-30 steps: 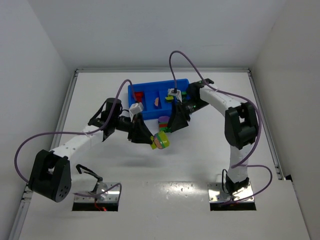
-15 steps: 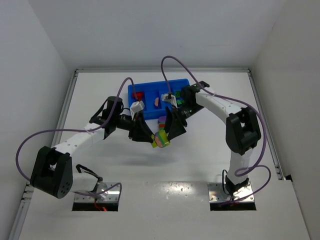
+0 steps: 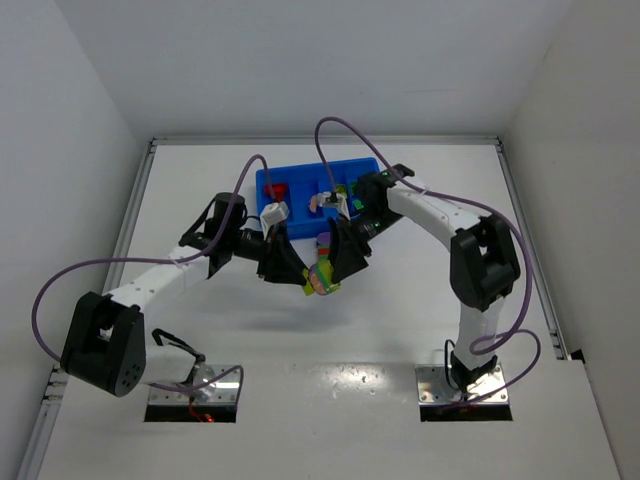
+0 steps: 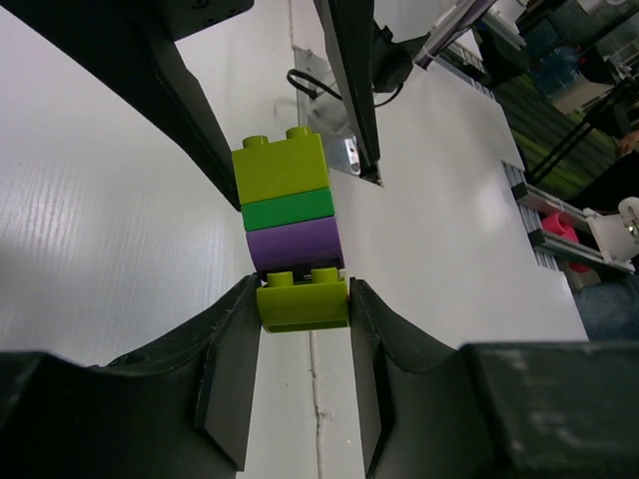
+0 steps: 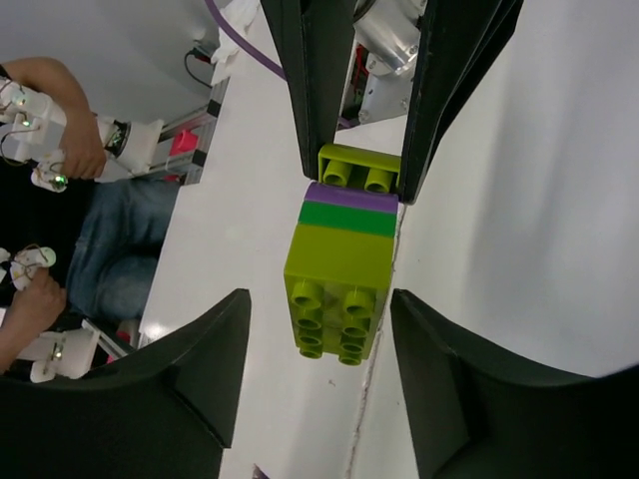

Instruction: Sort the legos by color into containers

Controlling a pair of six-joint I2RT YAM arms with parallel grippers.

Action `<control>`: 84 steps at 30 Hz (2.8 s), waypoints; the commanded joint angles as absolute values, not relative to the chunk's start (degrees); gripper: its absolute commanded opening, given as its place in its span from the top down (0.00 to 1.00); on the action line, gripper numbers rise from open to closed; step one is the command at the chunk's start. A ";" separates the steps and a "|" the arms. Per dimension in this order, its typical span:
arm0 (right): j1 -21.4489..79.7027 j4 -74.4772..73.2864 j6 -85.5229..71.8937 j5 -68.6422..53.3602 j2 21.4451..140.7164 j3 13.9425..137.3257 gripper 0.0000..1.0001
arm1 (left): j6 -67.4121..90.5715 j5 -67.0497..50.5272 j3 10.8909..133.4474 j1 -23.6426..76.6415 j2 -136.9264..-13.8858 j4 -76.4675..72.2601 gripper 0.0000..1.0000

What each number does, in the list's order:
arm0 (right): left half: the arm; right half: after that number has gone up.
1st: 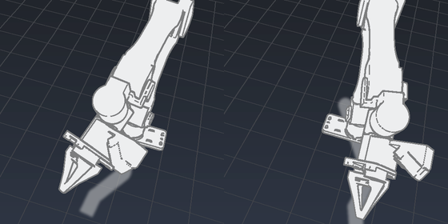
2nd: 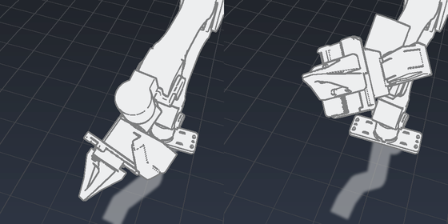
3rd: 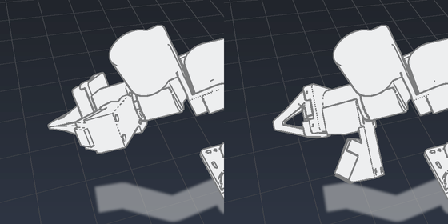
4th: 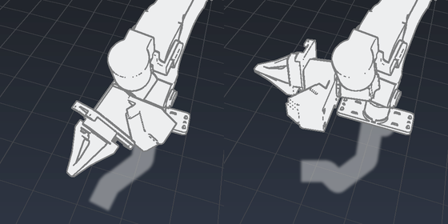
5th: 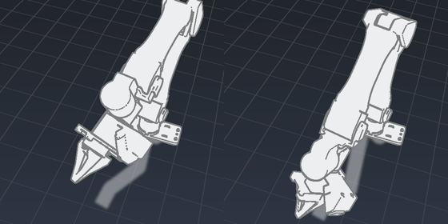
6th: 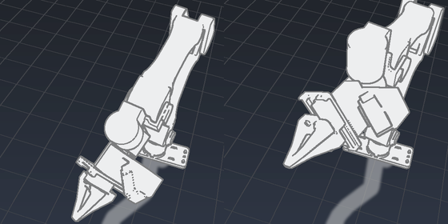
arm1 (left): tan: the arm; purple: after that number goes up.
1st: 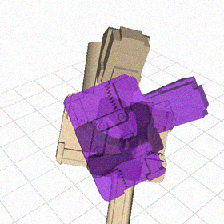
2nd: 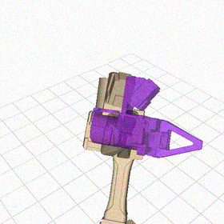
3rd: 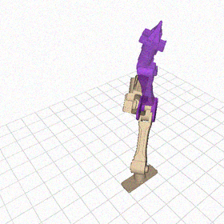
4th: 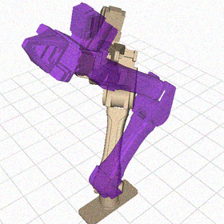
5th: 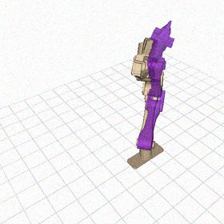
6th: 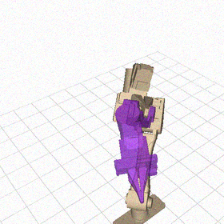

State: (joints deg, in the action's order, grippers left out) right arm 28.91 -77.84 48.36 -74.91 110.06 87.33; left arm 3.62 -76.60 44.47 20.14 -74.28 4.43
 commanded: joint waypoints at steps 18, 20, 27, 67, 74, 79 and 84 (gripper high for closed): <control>18.47 -65.83 37.27 -73.39 102.31 87.80 0.92 | -5.68 -76.73 44.56 19.42 -73.13 9.74 1.00; 15.66 -65.83 37.27 -73.91 101.35 87.80 0.92 | -8.60 -76.11 45.26 19.42 -73.13 14.66 1.00; 4.23 -63.90 37.27 -74.71 95.02 78.50 0.92 | -12.57 -62.61 52.19 21.35 -75.67 16.35 1.00; -4.39 -38.23 12.39 -76.54 80.50 57.48 0.92 | 10.28 -41.53 89.35 21.62 -112.52 1.95 0.35; -4.39 -43.37 18.08 -86.03 87.09 60.72 0.91 | 6.75 -76.16 75.61 21.01 -100.63 5.00 0.28; -0.97 -59.14 32.94 -87.98 93.60 67.84 0.90 | 5.98 -79.83 68.39 23.19 -96.16 5.01 0.26; 5.53 -60.73 32.96 -87.90 96.58 70.13 0.90 | 5.45 -76.38 65.92 24.70 -93.08 5.01 0.28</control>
State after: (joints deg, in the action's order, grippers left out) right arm 2.42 -56.84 27.70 -81.89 95.72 66.92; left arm 6.70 -73.67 66.06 23.83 -96.97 6.70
